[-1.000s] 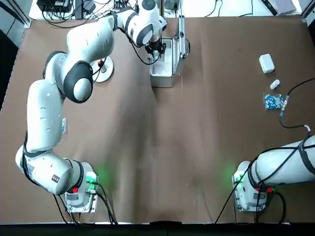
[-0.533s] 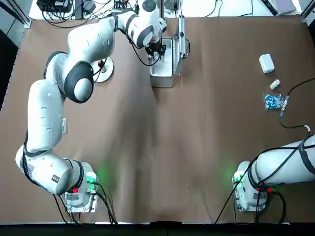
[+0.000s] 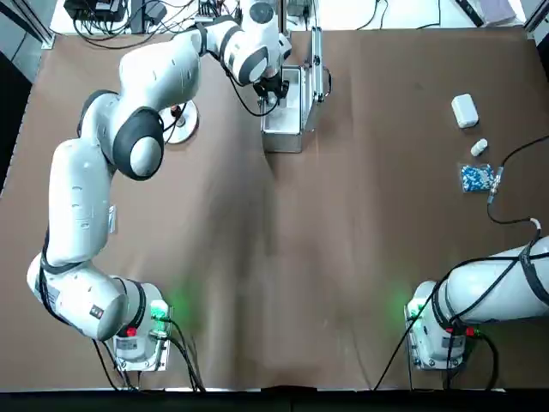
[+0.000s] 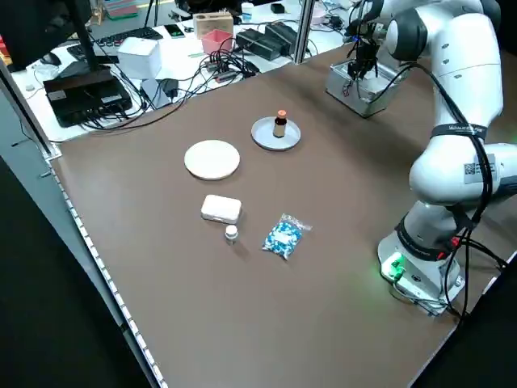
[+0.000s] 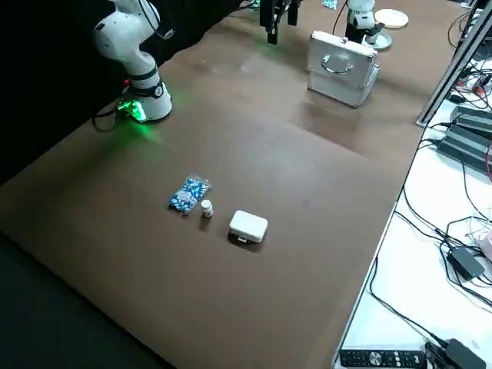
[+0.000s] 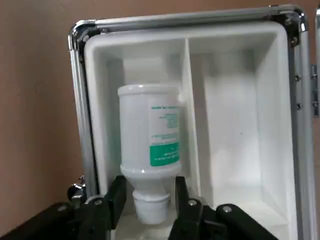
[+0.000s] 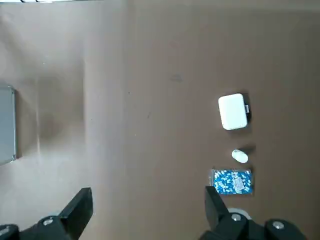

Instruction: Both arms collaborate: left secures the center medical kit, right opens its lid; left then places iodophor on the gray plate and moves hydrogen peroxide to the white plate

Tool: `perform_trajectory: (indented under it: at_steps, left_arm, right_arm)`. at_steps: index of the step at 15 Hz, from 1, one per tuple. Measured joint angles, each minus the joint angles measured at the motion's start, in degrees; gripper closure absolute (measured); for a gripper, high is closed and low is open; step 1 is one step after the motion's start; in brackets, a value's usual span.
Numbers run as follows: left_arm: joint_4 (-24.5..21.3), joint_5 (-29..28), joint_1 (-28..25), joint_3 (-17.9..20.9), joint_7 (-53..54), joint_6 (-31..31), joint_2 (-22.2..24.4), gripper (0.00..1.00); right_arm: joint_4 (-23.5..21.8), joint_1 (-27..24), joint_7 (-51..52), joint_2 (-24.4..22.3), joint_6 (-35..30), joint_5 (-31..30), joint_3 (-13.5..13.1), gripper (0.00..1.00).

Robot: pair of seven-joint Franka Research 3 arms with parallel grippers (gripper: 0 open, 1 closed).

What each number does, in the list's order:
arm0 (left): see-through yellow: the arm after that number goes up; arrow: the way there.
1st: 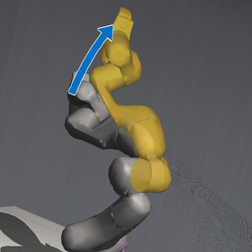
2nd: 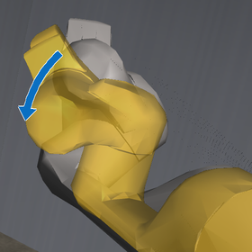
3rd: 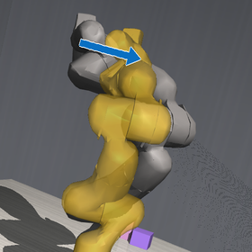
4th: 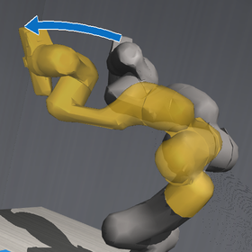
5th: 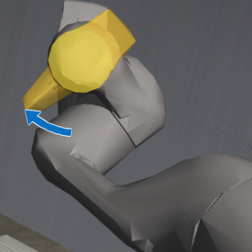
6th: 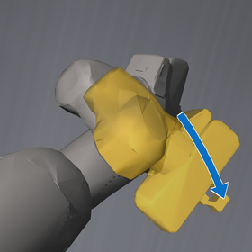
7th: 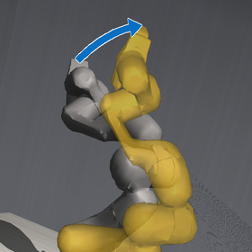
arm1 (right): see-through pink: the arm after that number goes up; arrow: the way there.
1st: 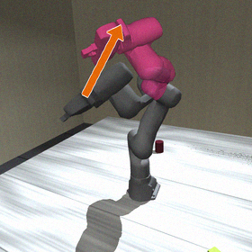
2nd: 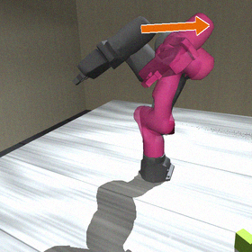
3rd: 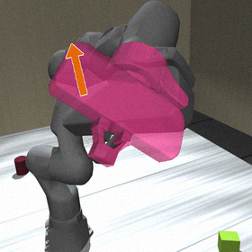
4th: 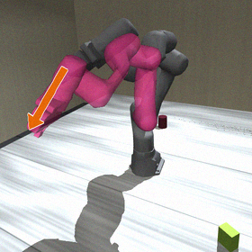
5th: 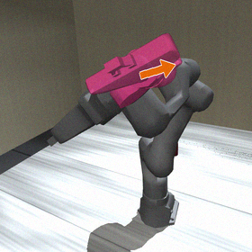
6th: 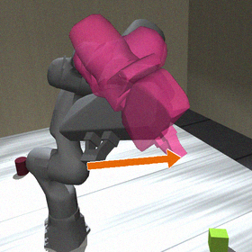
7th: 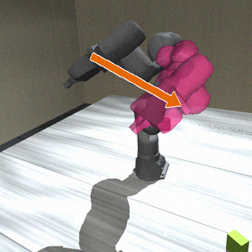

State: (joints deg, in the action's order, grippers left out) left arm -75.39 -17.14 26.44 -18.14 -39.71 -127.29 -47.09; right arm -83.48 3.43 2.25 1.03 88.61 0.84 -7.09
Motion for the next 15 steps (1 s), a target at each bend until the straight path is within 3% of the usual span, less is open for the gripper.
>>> perform_trajectory:
  at_steps: [3,4,6,15]
  left_arm:
    - [-0.02,-0.22,0.00,0.02,0.00,0.00,-0.09,0.55]
    - [-0.03,-0.26,-0.01,0.10,0.01,0.02,-0.16,0.63]
    - [0.00,-0.26,-0.04,0.09,0.01,0.02,-0.17,0.67]
    - [0.45,1.45,-0.94,-0.02,-0.71,0.12,0.13,0.67]
  right_arm:
    - [0.00,0.00,0.00,0.00,0.00,0.00,0.00,0.01]
    - [0.00,0.00,0.00,0.00,0.00,0.00,0.00,0.01]
    - [0.00,0.00,0.00,0.00,0.00,0.00,0.01,0.01]
    - [0.00,0.00,0.00,0.00,-0.01,0.00,0.01,0.01]
